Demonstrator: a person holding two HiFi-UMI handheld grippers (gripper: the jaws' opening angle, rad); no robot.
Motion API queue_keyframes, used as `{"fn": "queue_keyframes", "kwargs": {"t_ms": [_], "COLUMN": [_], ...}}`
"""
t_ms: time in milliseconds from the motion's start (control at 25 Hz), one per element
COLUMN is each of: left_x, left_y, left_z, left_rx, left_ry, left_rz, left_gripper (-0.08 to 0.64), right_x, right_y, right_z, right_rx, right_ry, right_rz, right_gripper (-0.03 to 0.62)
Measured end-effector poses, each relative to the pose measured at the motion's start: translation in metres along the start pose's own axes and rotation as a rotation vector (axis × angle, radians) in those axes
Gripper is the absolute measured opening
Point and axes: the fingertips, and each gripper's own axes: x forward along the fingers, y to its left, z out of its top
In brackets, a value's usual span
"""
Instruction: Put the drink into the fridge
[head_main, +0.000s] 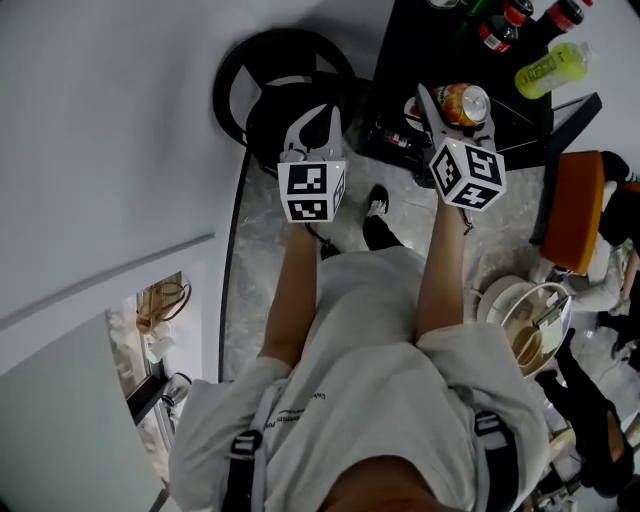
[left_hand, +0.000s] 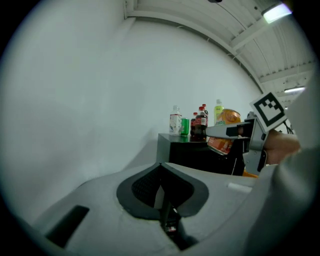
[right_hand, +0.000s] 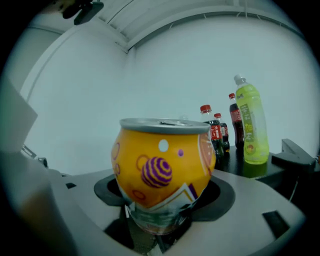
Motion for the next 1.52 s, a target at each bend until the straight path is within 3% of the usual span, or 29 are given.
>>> {"fn": "queue_keyframes", "kwargs": {"t_ms": [320, 560, 800, 1000, 1200, 1520], "left_x": [0.002, 0.041, 0.092, 0.117, 0.131, 0.136], "left_y": [-0.069, -0.087, -0.106, -0.104, -0.094, -0.079], "left_z": [-0.080, -0.121, -0.141, -0.166, -0.186, -0.203], "left_rx": [-0.026, 0.020, 0.042, 0.033, 0.022, -0.015], "left_ry": [0.134, 0.209, 0.160, 0.127, 0.125, 0.104], "left_rz": [-0.122, -0.146, -0.159, -0.153, -0.168, -0.168], "left_gripper": [0.009, 0.009, 0.009, 0.009, 0.009, 0.009], "right_x": [-0.028, 0.033, 0.105, 0.156, 0.190, 0.208], "right_y": [-0.033, -0.080, -0.102, -0.110, -0.103, -0.103], "right_z": [-0.131, -0.217, -0.278, -0.312, -0.319, -0.336], "right_rx": [0.040, 0.061, 0.029, 0.023, 0.002, -0.104], "right_ry": [0.115, 0.159, 0.178, 0.197, 0.194, 0.236], "right_rz": [-0.049, -0.078, -0.008, 0.010, 0.010, -0.076], "right_gripper": [0.319, 0.319, 0.319, 0.319, 0.319, 0.319]}}
